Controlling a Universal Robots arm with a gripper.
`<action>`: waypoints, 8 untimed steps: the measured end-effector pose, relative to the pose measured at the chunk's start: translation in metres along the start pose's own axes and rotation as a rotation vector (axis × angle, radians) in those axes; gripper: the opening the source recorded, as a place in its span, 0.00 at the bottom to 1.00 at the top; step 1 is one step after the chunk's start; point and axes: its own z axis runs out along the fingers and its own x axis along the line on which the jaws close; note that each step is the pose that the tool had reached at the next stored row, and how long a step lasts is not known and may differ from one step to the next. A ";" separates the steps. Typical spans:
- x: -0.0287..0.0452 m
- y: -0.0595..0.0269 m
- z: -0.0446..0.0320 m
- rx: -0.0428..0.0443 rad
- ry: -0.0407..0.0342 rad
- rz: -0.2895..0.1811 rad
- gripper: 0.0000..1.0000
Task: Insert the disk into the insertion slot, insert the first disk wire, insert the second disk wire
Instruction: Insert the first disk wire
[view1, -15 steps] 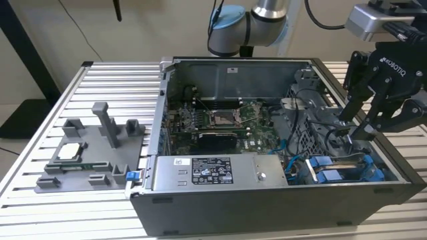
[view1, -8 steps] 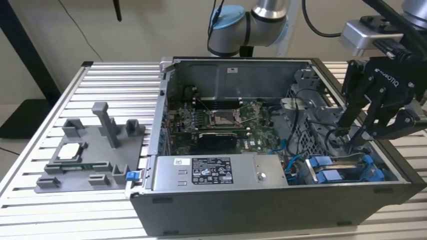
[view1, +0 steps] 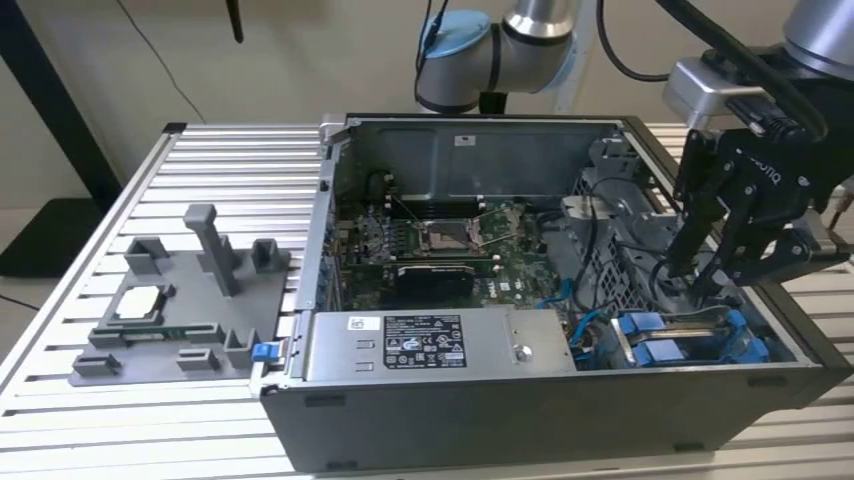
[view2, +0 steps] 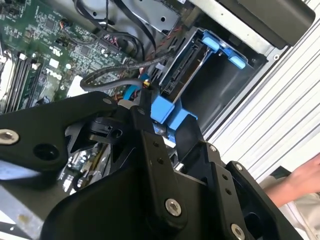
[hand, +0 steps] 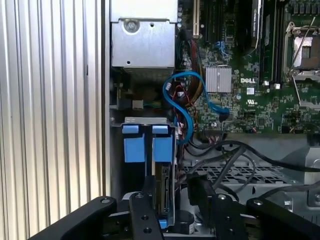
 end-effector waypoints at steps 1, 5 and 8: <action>-0.0002 0.0010 0.0001 0.0000 -0.0025 0.000 1.00; -0.0011 0.0026 0.0011 0.0012 -0.0192 0.000 1.00; -0.0012 0.0030 0.0021 0.0040 -0.0346 0.000 1.00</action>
